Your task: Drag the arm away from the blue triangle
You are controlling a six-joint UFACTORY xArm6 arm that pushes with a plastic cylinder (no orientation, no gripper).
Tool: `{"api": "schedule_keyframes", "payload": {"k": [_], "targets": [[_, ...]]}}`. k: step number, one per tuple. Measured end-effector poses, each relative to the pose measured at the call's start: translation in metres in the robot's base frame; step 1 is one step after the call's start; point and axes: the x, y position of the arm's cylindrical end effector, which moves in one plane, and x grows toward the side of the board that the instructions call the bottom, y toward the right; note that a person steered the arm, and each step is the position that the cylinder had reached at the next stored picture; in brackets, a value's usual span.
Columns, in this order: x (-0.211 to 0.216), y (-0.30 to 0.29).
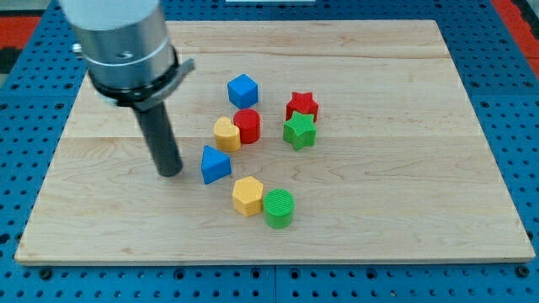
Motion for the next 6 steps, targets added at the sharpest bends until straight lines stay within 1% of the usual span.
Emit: {"api": "schedule_keyframes", "payload": {"k": [2,6], "targets": [[-0.007,-0.023],[-0.007,-0.028]]}}
